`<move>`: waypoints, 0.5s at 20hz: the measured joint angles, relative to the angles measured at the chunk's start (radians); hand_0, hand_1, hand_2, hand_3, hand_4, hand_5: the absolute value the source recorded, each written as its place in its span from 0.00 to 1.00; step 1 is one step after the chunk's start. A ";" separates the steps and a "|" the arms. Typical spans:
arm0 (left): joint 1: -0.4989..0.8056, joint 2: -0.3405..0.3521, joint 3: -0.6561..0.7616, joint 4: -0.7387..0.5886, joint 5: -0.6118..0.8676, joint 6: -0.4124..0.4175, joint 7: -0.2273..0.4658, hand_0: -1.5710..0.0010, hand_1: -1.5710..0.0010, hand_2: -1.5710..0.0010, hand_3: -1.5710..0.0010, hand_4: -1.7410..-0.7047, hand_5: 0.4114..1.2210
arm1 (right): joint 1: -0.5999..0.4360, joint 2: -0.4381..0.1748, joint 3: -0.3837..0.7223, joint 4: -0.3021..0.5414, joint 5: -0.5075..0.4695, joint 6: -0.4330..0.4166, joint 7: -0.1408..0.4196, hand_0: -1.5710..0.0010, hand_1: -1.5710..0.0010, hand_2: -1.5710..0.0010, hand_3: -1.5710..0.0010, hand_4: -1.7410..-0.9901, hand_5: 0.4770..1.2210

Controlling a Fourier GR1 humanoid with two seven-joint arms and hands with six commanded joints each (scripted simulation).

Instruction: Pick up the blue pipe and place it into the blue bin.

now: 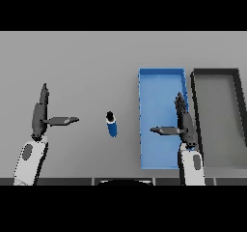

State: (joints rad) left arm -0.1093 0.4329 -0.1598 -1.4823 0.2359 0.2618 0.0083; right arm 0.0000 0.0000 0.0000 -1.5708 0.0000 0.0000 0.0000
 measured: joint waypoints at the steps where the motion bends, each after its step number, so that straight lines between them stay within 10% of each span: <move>1: -0.001 -0.001 0.000 0.000 0.000 0.001 -0.004 1.00 1.00 1.00 1.00 0.64 0.22 | -0.001 -0.001 -0.001 0.000 -0.001 -0.001 0.001 1.00 1.00 1.00 1.00 0.69 0.19; 6: 0.008 -0.003 -0.004 -0.008 -0.006 0.004 -0.020 1.00 1.00 1.00 1.00 0.64 0.22 | -0.007 -0.010 -0.009 -0.001 -0.006 0.000 0.001 1.00 1.00 1.00 1.00 0.69 0.19; 10: -0.015 0.177 -0.061 0.000 0.030 -0.312 -0.069 1.00 1.00 1.00 1.00 0.64 0.22 | 0.077 -0.100 0.095 -0.092 0.120 0.067 -0.090 1.00 1.00 1.00 1.00 0.69 0.19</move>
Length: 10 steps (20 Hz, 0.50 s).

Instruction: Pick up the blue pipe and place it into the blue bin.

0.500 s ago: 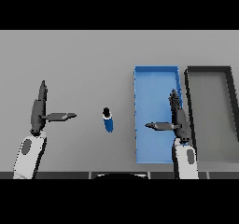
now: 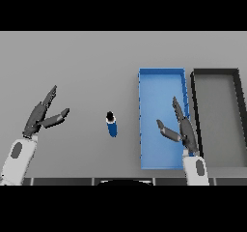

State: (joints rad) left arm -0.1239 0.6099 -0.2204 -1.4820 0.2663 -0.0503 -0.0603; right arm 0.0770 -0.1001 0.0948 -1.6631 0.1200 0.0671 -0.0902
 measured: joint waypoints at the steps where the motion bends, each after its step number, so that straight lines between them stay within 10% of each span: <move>1: -0.001 0.014 0.001 -0.001 0.006 -0.023 -0.013 1.00 1.00 1.00 1.00 0.64 0.22 | 0.016 -0.008 0.006 -0.010 0.013 0.000 0.001 1.00 1.00 1.00 1.00 0.70 0.19; 10: 0.043 0.045 -0.088 -0.100 0.024 -0.177 -0.042 1.00 1.00 1.00 1.00 0.61 0.15 | -0.001 -0.037 0.006 -0.015 0.041 -0.005 0.032 1.00 1.00 1.00 1.00 0.72 0.18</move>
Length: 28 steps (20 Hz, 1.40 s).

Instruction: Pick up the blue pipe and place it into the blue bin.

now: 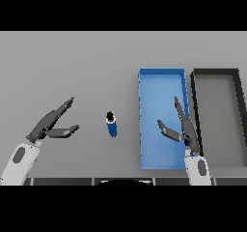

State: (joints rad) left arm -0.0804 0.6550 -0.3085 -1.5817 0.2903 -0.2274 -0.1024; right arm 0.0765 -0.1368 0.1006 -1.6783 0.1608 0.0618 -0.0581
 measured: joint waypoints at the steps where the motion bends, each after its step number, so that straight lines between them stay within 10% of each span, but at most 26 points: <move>1: 0.017 0.003 -0.017 -0.020 0.002 -0.018 0.002 1.00 1.00 1.00 1.00 0.60 0.13 | -0.003 0.007 0.006 -0.004 0.002 -0.002 0.006 1.00 1.00 1.00 1.00 0.71 0.18; 10: 0.013 -0.129 -0.173 -0.068 -0.143 0.015 0.022 1.00 1.00 1.00 1.00 0.53 0.06 | 0.010 0.023 0.019 -0.025 0.012 -0.010 0.010 1.00 1.00 1.00 1.00 0.68 0.19; 21: -0.131 -0.352 -0.249 0.178 -0.229 0.031 0.050 1.00 1.00 1.00 1.00 0.59 0.06 | 0.040 0.020 0.010 -0.047 0.008 -0.016 0.018 1.00 1.00 1.00 1.00 0.72 0.17; 28: -0.171 -0.439 -0.226 0.256 -0.182 0.020 -0.018 0.98 0.91 0.86 0.93 0.43 0.25 | 0.027 0.012 0.002 -0.028 0.004 -0.010 -0.001 1.00 1.00 1.00 1.00 0.73 0.17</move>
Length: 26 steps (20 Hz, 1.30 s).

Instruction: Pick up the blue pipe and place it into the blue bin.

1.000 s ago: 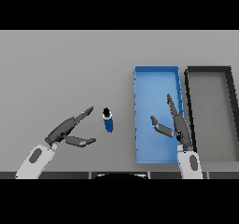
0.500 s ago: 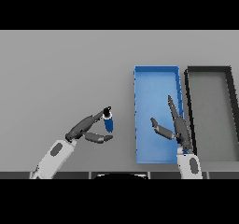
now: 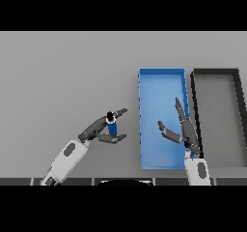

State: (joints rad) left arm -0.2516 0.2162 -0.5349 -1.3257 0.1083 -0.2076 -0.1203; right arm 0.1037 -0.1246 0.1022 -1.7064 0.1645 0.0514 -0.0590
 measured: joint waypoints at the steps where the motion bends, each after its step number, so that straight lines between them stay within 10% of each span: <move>1: -0.002 -0.018 -0.002 0.011 -0.001 0.007 0.005 0.94 0.83 0.77 0.86 0.41 0.30 | -0.001 -0.003 -0.005 -0.008 -0.009 0.003 0.017 1.00 1.00 1.00 1.00 0.72 0.17; 5: 0.002 -0.051 0.003 0.031 0.016 0.016 0.010 0.43 0.36 0.34 0.36 0.21 0.71 | 0.012 0.007 0.000 -0.009 -0.011 0.003 0.031 1.00 1.00 1.00 1.00 0.73 0.17; 9: 0.001 -0.053 -0.031 0.031 -0.009 0.024 -0.048 0.18 0.15 0.14 0.19 0.09 0.88 | 0.008 0.012 0.005 -0.004 -0.003 -0.002 0.020 1.00 1.00 1.00 1.00 0.73 0.17; 18: 0.006 -0.088 -0.048 -0.123 0.015 0.081 -0.069 0.02 0.02 0.02 0.07 0.01 0.98 | -0.001 0.000 -0.004 0.001 -0.007 0.005 0.018 1.00 1.00 1.00 1.00 0.76 0.17; 26: -0.045 -0.071 -0.057 -0.224 0.026 0.076 0.062 0.00 0.00 0.00 0.05 0.00 1.00 | 0.022 -0.015 -0.006 -0.029 0.003 0.000 -0.026 1.00 1.00 1.00 1.00 0.82 0.17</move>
State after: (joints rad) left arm -0.2970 0.1451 -0.5922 -1.5495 0.1338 -0.1315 -0.0581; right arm 0.1255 -0.1398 0.0966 -1.7356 0.1679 0.0517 -0.0847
